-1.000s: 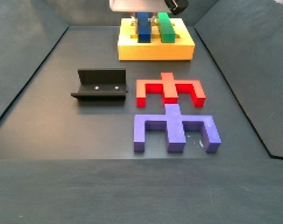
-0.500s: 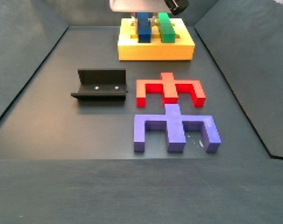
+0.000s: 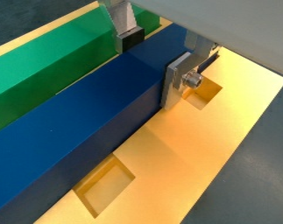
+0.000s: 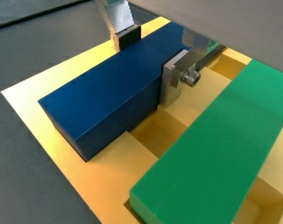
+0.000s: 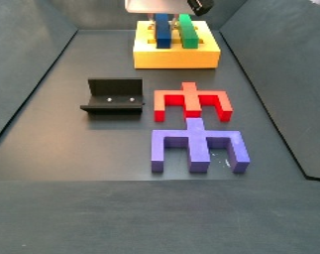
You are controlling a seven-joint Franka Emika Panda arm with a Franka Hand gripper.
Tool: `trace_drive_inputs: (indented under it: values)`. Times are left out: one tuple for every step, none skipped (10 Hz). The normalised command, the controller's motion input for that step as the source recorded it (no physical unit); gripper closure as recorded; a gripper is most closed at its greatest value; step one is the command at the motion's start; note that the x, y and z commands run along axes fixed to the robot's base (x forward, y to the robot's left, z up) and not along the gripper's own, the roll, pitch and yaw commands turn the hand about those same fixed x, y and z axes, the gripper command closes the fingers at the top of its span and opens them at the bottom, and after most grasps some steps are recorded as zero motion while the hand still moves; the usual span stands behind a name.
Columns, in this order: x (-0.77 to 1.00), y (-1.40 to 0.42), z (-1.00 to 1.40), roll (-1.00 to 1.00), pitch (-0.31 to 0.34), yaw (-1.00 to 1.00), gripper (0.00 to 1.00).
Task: Pick up the blue object. Move up. Move to above the board. Insert the blue object.
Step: Insert the blue object.
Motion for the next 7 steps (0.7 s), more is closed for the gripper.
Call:
trace_drive_inputs:
  values:
    - [0.0,-0.01,0.0,0.33,0.0,0.0,1.0]
    - [0.0,-0.05,0.0,0.27,0.0,0.0,1.0]
    - [0.0,-0.05,-0.06,0.17,0.0,0.0,1.0]
    - [0.0,0.0,-0.09,0.09,0.0,0.0,1.0]
    - [0.0,0.0,-0.07,0.02,0.0,0.0,1.0]
    - [0.0,0.0,-0.11,0.0,0.0,0.0,1.0]
    - [0.0,0.0,0.0,0.0,0.0,0.0,1.0]
